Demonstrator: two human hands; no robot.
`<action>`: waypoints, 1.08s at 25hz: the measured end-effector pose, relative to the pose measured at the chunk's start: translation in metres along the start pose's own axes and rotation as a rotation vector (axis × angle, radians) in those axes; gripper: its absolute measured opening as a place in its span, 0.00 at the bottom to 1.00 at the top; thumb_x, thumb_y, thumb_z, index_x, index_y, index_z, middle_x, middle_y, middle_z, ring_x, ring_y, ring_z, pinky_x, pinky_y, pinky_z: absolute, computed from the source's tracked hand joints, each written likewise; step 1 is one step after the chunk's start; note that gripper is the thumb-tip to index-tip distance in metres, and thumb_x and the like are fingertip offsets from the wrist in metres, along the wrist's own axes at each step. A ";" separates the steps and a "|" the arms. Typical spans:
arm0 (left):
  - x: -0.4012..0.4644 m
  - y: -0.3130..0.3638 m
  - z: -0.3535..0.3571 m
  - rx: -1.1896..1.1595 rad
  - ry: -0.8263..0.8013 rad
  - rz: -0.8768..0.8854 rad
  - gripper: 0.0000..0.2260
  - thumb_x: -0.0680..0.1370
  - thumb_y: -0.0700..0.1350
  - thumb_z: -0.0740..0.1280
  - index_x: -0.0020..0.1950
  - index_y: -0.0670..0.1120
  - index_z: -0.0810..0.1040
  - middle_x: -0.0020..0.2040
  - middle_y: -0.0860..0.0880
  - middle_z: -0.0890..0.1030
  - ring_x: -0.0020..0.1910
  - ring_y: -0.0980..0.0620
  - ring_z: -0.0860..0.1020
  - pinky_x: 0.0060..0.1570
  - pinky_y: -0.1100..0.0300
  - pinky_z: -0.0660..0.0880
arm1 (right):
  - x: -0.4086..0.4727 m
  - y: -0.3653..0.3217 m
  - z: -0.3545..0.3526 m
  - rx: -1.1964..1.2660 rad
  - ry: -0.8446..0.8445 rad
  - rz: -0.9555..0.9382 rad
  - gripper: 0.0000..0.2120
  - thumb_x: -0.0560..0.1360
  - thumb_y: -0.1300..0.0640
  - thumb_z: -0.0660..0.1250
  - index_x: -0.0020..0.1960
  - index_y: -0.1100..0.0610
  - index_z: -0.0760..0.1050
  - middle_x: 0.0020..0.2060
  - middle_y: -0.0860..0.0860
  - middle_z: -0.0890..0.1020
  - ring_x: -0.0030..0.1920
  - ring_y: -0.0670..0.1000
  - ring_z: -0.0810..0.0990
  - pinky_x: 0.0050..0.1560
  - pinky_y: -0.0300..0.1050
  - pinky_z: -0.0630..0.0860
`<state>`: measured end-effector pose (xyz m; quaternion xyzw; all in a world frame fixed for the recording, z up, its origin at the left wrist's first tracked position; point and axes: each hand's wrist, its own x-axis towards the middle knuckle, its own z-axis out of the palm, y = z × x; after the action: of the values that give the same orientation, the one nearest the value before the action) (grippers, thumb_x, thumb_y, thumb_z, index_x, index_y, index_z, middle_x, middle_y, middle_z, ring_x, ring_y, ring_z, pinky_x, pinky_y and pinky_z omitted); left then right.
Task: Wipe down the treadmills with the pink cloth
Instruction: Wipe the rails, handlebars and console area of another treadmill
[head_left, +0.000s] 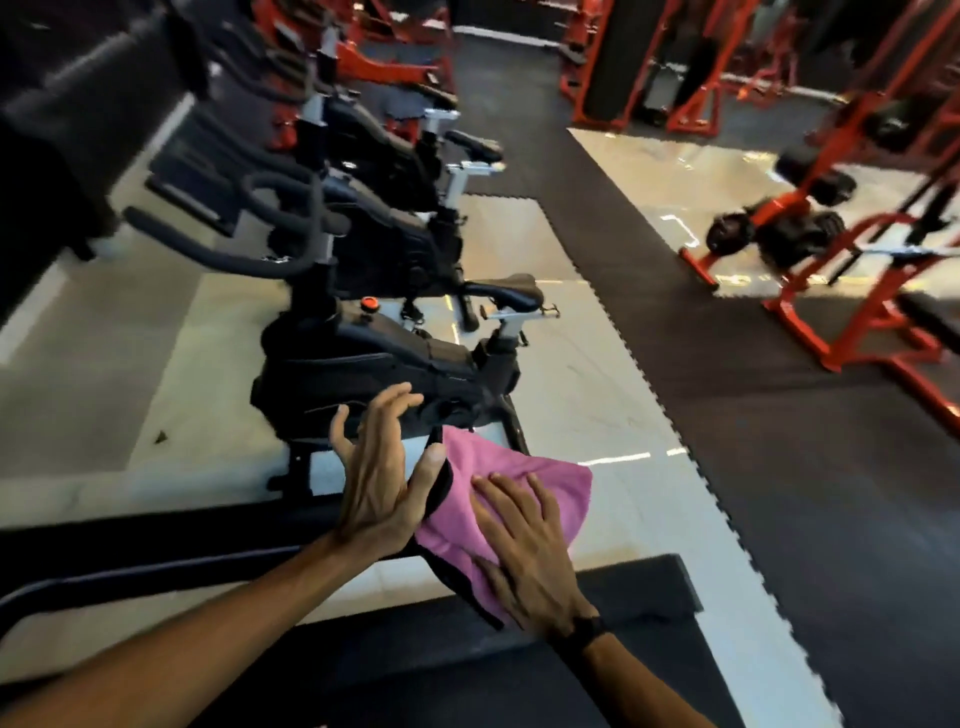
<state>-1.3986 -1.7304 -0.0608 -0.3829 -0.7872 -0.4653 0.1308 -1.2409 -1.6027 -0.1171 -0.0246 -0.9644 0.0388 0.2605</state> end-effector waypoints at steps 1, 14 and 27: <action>-0.002 0.002 0.002 0.020 0.028 -0.028 0.30 0.81 0.65 0.47 0.68 0.43 0.71 0.70 0.48 0.71 0.71 0.57 0.68 0.72 0.36 0.49 | 0.003 0.004 0.001 0.015 -0.010 -0.058 0.22 0.80 0.45 0.57 0.69 0.55 0.73 0.68 0.53 0.76 0.69 0.56 0.72 0.69 0.65 0.65; -0.137 0.063 -0.019 0.294 0.488 -0.522 0.29 0.81 0.65 0.48 0.68 0.45 0.71 0.70 0.50 0.70 0.71 0.57 0.67 0.75 0.44 0.46 | 0.039 0.007 0.006 -0.062 -0.358 -0.677 0.30 0.83 0.44 0.52 0.82 0.52 0.54 0.80 0.55 0.56 0.79 0.60 0.57 0.73 0.64 0.55; -0.202 0.128 0.050 0.238 0.544 -0.971 0.32 0.77 0.68 0.46 0.73 0.49 0.63 0.69 0.52 0.69 0.65 0.52 0.71 0.74 0.46 0.43 | 0.050 0.040 -0.013 -0.258 -0.412 -1.064 0.30 0.79 0.45 0.51 0.78 0.56 0.64 0.79 0.57 0.61 0.78 0.62 0.60 0.72 0.65 0.60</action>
<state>-1.1623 -1.7508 -0.1201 0.1738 -0.8579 -0.4622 0.1424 -1.2768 -1.5586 -0.0844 0.4396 -0.8718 -0.2111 0.0460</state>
